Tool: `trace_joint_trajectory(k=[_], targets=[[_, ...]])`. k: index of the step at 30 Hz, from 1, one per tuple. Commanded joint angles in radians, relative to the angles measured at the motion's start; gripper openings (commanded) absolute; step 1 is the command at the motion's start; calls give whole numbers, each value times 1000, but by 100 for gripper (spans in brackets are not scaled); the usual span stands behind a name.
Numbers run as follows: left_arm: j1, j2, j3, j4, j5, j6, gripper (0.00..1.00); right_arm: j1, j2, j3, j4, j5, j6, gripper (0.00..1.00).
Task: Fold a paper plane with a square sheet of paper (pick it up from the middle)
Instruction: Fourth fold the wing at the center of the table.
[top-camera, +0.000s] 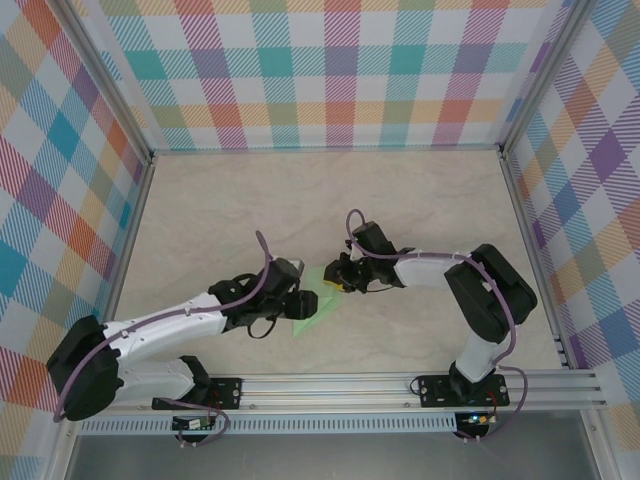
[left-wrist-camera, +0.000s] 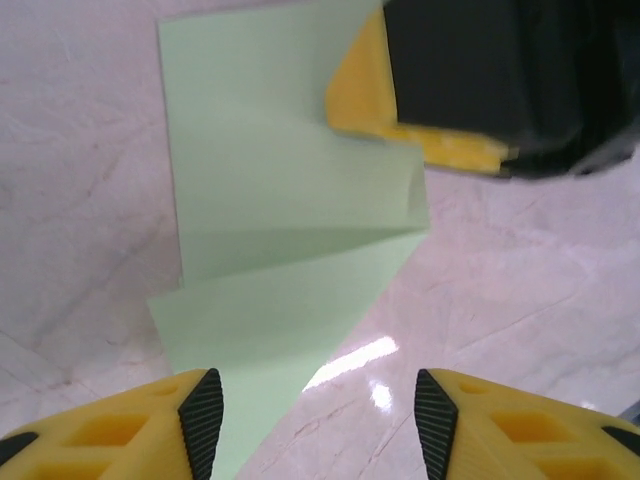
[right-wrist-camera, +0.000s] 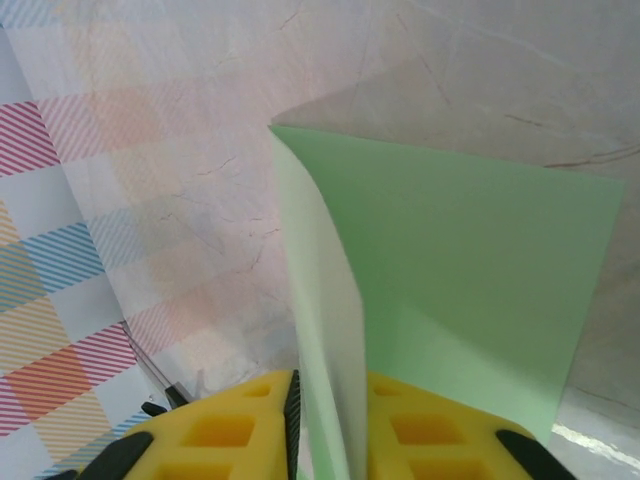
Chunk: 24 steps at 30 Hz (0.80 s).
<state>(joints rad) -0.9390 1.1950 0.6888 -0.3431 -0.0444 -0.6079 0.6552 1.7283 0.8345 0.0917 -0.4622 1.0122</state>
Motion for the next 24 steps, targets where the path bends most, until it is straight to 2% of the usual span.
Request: trace_joint_trajectory(k=[1, 7, 12, 17, 24], targets=[[-87, 60, -2, -31, -189, -38, 59, 0, -31, 29, -19, -27, 0, 24], [-157, 210, 49, -28, -310, -47, 61, 0, -21, 32, 6, -47, 27, 24], [-179, 272, 59, -1, -321, -46, 60, 0, -15, 41, -4, -49, 32, 25], [-193, 283, 50, 8, -331, -54, 59, 0, -12, 46, -21, -38, 32, 24], [-239, 206, 37, -26, -432, -81, 61, 0, -9, 46, -27, -35, 34, 25]])
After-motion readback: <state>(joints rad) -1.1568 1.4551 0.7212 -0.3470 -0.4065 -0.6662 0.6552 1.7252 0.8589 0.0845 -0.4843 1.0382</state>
